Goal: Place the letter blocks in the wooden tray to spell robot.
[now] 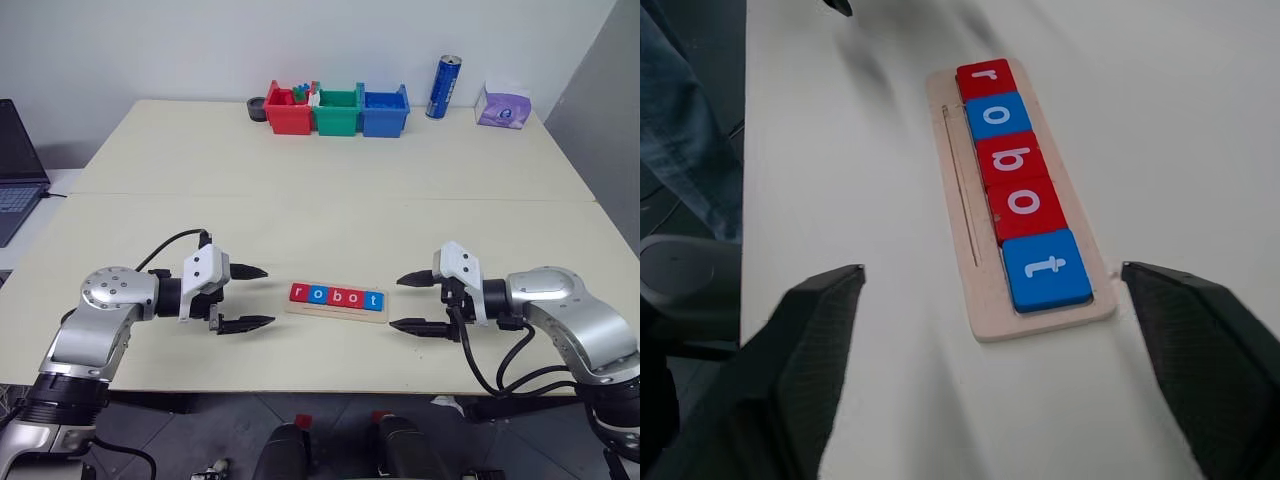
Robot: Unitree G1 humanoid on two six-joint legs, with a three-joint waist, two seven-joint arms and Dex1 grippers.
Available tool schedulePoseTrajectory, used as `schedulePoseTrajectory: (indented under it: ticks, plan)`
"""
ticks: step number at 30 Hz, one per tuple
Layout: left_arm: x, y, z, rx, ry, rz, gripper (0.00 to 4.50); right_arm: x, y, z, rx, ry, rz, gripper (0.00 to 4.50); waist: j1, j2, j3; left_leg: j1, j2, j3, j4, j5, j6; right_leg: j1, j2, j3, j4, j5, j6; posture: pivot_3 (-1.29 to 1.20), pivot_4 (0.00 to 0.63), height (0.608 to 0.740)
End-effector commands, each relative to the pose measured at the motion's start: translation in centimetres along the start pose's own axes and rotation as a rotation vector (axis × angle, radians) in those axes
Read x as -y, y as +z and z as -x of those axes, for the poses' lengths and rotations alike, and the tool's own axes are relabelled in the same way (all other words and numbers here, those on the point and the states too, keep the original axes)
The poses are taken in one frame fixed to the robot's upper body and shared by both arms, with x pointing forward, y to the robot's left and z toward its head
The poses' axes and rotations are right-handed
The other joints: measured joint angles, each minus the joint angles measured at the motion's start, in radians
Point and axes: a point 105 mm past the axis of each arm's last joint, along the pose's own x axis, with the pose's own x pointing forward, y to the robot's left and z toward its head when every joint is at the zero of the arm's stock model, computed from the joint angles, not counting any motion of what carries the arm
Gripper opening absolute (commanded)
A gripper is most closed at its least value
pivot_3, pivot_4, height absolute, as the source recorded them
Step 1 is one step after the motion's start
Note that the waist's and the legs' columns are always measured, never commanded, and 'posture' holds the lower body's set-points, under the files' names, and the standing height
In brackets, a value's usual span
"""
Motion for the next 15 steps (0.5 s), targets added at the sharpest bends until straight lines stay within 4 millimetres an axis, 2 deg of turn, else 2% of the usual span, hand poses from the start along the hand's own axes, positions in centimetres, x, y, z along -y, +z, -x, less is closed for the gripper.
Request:
schedulePoseTrajectory:
  ticks: [1, 15]
  plan:
    - [0.19, 1.06, 0.43, 0.011, 0.009, -0.038, 4.50, -0.08, 0.36, -0.06, 0.020, -0.003, 0.018, 4.47, 0.000, 0.000, 0.000, 0.000, 0.000, 0.000, 0.000, 0.000, 0.000, 0.000, 0.000, 0.000, 0.000, 0.000, 0.000, 0.00, 0.150, 0.740]
    - [0.87, 0.79, 0.61, -0.021, -0.004, -0.034, 4.50, -0.65, 0.46, -0.05, 0.026, 0.006, 0.004, 4.47, 0.000, 0.000, 0.000, 0.000, 0.000, 0.000, -0.001, 0.000, 0.000, 0.000, 0.000, 0.000, 0.000, 0.000, 0.000, 0.00, 0.150, 0.740]
